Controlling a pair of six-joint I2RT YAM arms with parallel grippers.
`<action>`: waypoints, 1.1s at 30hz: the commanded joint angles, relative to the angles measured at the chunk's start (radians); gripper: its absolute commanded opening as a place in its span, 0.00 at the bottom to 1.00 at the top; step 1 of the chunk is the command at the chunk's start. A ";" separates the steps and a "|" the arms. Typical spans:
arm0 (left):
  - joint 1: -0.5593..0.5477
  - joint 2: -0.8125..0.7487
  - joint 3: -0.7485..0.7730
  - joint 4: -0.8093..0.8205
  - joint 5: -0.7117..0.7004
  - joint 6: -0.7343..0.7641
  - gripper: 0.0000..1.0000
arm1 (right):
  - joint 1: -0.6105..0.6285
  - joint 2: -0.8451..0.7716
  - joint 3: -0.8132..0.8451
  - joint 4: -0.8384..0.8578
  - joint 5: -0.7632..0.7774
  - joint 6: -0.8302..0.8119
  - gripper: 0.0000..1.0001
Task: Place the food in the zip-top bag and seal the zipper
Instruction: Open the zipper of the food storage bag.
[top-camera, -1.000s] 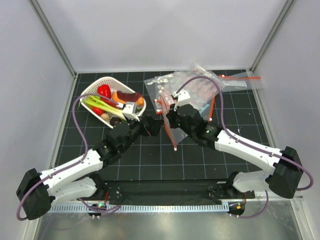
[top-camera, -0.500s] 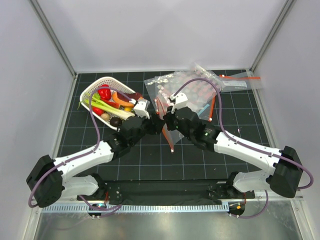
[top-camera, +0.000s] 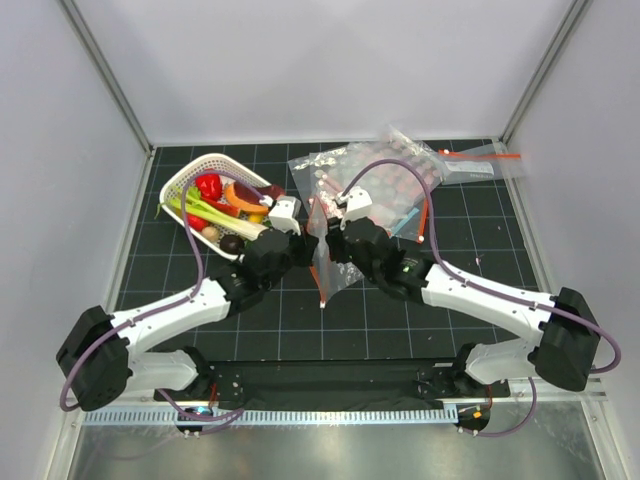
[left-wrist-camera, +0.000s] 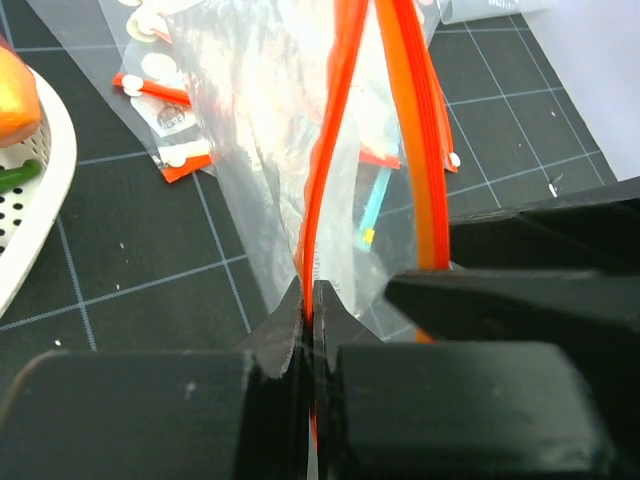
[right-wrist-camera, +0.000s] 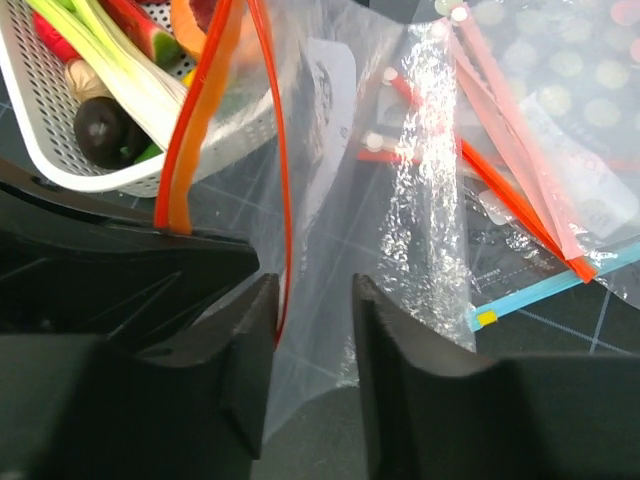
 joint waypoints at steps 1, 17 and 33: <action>0.003 -0.040 0.014 0.023 -0.039 -0.013 0.00 | 0.018 0.028 0.048 0.018 0.038 0.002 0.44; 0.004 -0.044 -0.001 0.000 -0.136 -0.059 0.00 | 0.074 0.085 0.086 -0.011 0.178 0.020 0.31; 0.003 0.081 0.065 0.003 0.068 -0.070 0.00 | 0.092 -0.084 0.115 -0.115 0.659 -0.156 0.03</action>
